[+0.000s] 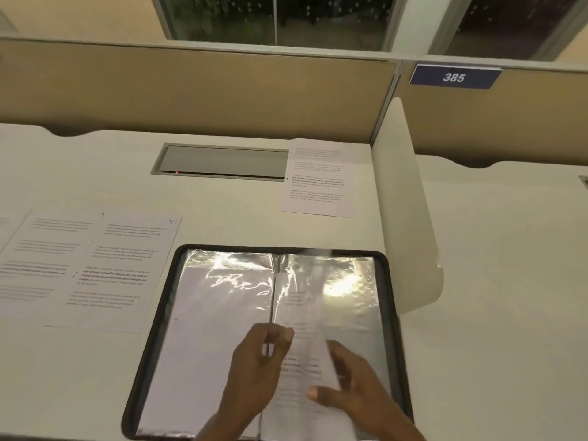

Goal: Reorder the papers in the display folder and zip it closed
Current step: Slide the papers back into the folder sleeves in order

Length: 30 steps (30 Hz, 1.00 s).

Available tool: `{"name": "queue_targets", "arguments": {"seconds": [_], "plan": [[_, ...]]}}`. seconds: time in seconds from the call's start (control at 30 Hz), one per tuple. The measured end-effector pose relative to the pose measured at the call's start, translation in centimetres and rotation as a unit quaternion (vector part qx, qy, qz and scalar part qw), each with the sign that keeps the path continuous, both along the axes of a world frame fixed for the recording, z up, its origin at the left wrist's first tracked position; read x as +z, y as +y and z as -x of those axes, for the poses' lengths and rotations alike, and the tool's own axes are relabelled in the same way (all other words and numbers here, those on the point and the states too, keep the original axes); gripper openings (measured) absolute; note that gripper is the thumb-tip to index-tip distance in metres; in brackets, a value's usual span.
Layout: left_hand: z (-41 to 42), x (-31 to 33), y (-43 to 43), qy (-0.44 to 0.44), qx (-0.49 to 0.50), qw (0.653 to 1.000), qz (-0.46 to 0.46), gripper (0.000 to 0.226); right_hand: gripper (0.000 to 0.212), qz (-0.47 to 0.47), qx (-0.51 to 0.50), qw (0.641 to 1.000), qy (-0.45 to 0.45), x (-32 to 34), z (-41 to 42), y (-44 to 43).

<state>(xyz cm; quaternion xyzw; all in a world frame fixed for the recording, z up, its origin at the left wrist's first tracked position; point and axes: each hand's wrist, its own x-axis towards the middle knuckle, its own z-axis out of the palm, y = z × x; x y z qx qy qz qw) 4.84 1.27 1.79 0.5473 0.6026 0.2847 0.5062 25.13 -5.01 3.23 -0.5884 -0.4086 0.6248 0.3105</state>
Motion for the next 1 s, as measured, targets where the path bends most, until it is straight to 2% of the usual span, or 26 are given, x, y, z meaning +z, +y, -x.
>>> {"name": "queue_targets", "arguments": {"seconds": [0.13, 0.2, 0.3, 0.4, 0.5, 0.6, 0.67, 0.77, 0.9, 0.93, 1.0], "plan": [[0.2, 3.6, -0.4, -0.024, 0.037, 0.993, 0.112, 0.058, 0.077, -0.017, 0.072, 0.997, 0.029, 1.4, 2.6, 0.7], [0.8, 5.6, -0.4, -0.02, 0.041, 0.99, 0.132, 0.066, 0.083, -0.04, 0.094, 0.994, 0.029, 1.6, 3.6, 1.1], [2.6, 7.6, 0.0, 0.044, 0.049, 0.989, 0.136, 0.049, 0.075, -0.116, 0.154, 0.981, 0.038, 1.9, 4.9, 1.7], [5.3, 7.7, 0.4, 0.121, 0.06, 0.983, 0.126, 0.031, 0.074, -0.145, 0.202, 0.968, 0.029, 1.9, 6.5, 2.4], [7.8, 7.0, 0.2, 0.223, 0.097, 0.967, 0.074, 0.013, 0.081, -0.132, 0.26, 0.956, -0.021, 0.8, 8.2, 2.8], [10.2, 5.5, 0.3, 0.304, 0.151, 0.939, 0.051, 0.017, 0.096, -0.118, 0.317, 0.934, -0.113, 0.0, 9.8, 3.1], [11.6, 4.2, 0.6, 0.328, 0.179, 0.926, 0.053, 0.024, 0.1, -0.117, 0.355, 0.913, -0.165, -0.6, 10.4, 3.2], [13.3, 1.6, 0.8, 0.326, 0.206, 0.92, 0.076, 0.028, 0.095, -0.137, 0.383, 0.886, -0.221, -2.3, 10.6, 3.2], [14.5, -1.3, 1.5, 0.329, 0.223, 0.911, 0.113, 0.033, 0.093, -0.192, 0.358, 0.879, -0.247, -5.6, 10.5, 3.5], [14.5, -1.6, 1.9, 0.337, 0.221, 0.907, 0.124, 0.034, 0.089, -0.217, 0.344, 0.877, -0.257, -6.2, 10.5, 3.5], [14.6, -1.8, 2.5, 0.358, 0.213, 0.899, 0.135, 0.028, 0.066, -0.316, 0.296, 0.848, -0.304, -8.3, 10.3, 3.4]]}}
